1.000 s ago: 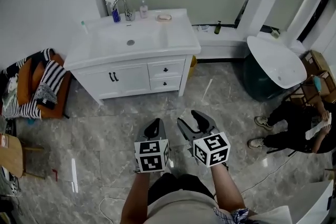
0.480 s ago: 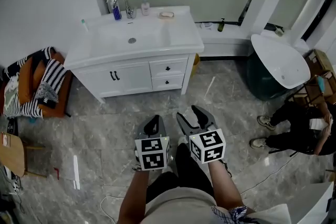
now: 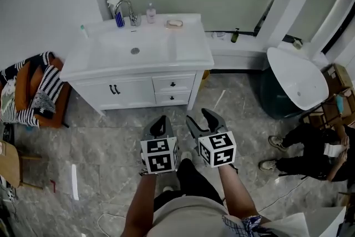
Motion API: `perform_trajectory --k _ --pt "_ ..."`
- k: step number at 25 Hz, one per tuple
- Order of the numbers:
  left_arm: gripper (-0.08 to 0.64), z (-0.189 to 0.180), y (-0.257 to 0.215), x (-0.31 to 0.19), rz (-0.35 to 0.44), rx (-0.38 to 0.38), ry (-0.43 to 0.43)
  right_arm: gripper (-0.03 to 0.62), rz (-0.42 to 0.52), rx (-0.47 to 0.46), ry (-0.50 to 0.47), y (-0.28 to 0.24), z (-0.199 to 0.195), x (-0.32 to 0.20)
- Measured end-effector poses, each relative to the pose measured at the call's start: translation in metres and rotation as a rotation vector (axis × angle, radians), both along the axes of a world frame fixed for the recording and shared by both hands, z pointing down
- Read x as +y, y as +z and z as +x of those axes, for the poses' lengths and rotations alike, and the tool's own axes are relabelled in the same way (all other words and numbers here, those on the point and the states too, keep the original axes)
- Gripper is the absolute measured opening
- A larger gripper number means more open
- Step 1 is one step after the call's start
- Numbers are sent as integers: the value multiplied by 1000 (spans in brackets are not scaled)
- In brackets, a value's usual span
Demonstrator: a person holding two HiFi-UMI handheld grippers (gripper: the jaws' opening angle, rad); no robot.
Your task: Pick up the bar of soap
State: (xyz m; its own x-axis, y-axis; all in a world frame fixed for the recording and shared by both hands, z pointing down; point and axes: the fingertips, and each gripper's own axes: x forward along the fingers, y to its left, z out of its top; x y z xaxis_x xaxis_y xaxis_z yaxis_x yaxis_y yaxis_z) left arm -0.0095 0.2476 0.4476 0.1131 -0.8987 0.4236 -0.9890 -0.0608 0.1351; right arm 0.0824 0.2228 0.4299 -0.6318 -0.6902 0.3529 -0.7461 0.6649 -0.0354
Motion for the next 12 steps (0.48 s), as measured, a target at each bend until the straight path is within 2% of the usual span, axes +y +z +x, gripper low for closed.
perform_trajectory --k 12 --pt "7 -2 -3 -84 -7 -17 1 242 -26 8 7 8 1 -91"
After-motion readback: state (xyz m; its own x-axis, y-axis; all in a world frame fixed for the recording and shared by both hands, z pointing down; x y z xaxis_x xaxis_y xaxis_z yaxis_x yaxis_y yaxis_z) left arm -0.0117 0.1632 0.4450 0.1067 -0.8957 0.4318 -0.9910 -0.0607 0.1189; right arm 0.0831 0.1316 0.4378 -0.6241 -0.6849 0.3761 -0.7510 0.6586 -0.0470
